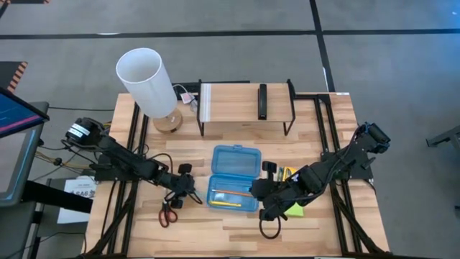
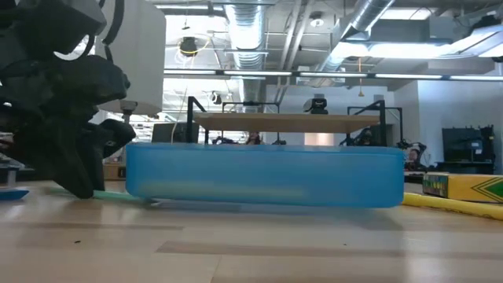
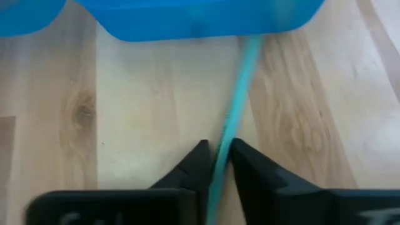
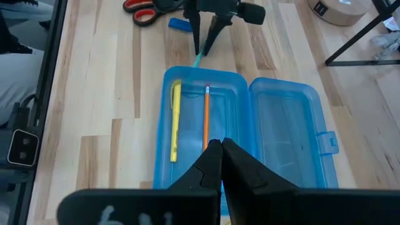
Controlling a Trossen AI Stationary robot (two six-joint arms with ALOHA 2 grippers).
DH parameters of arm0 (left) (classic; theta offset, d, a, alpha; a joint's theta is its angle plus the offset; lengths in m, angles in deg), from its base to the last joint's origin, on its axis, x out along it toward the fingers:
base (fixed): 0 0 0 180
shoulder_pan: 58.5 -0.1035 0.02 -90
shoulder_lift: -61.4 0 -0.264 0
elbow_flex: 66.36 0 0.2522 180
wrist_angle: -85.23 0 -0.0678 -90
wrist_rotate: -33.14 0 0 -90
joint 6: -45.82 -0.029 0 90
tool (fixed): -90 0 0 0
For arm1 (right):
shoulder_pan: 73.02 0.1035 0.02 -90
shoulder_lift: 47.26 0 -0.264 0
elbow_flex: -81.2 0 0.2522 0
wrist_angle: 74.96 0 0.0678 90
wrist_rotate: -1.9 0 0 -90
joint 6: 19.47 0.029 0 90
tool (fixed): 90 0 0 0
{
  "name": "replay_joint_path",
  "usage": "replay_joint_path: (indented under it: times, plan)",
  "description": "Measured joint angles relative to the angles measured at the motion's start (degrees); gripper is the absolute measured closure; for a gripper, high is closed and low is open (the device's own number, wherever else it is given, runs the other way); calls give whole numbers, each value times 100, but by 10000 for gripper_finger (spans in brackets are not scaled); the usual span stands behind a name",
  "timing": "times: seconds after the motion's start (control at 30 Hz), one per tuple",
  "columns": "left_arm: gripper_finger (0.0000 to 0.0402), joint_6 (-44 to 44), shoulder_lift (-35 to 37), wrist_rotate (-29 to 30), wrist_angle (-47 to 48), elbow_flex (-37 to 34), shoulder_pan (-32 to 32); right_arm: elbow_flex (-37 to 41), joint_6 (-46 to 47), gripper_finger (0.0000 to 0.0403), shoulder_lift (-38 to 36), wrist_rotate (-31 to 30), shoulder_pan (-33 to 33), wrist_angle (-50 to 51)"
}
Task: Pack school essentials
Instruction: Put the blue pencil into the blue supply box
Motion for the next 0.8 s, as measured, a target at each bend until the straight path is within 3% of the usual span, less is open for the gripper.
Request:
replay_joint_path:
  times: [0.1,0.33,0.8]
  plan:
    - [392,34,7,-78,56,1,-2,0,0,369,0,0,0,0]
    - [398,-15,151,-284,187,-4,-12,0,0,369,0,2,0,0]
    - [401,381,1504,-68,2033,-91,5,0,-1,369,0,2,0,0]
